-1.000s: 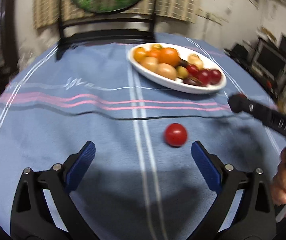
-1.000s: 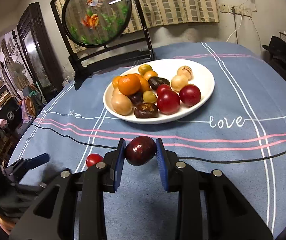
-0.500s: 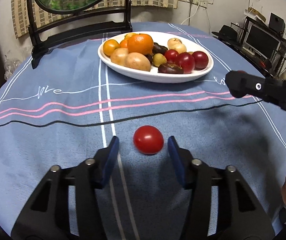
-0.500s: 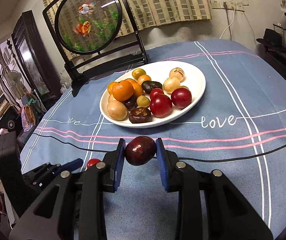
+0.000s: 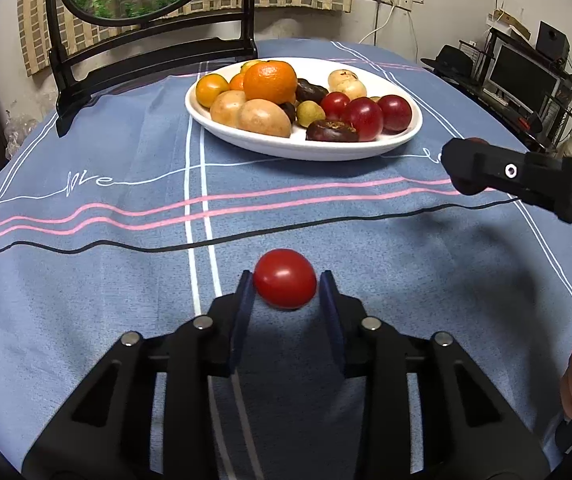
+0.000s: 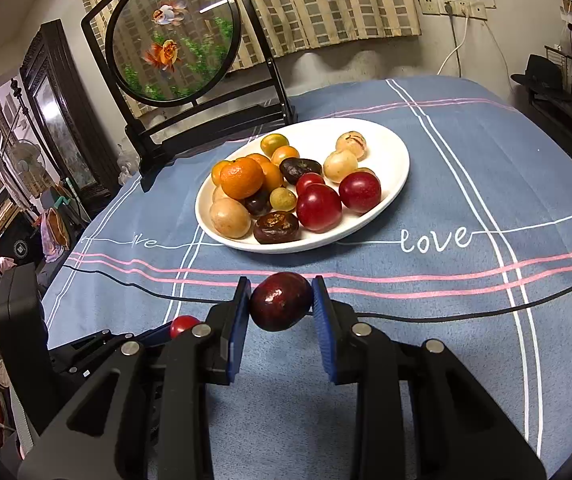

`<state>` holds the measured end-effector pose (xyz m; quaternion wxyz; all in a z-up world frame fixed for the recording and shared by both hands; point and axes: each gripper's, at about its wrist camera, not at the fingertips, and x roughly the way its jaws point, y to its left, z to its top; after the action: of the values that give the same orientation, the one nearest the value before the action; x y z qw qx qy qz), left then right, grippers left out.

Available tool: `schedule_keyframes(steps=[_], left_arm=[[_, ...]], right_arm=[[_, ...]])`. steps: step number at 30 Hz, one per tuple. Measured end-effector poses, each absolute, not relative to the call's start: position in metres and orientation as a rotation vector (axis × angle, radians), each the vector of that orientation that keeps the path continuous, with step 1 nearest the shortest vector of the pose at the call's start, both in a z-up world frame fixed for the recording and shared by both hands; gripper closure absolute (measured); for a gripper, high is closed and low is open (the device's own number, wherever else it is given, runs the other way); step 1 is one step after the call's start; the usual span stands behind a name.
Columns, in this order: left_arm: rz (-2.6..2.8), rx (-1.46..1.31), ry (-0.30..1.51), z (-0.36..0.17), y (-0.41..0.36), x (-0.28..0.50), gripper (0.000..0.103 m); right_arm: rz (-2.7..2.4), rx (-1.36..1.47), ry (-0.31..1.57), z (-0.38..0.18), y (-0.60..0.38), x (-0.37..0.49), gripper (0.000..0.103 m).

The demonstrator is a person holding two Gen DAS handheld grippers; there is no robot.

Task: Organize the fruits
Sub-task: 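Grasp the red cherry tomato with the left tool and lift it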

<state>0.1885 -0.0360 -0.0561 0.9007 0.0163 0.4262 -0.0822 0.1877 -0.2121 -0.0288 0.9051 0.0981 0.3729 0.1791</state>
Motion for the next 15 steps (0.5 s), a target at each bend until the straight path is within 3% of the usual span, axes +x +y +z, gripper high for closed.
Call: schedule_keyframes(steps=[15], left_arm=[[-0.177, 0.01, 0.857, -0.045, -0.036, 0.169, 0.072]], right_arm=[[0.4, 0.17, 0.766, -0.03, -0.204, 0.181, 0.072]])
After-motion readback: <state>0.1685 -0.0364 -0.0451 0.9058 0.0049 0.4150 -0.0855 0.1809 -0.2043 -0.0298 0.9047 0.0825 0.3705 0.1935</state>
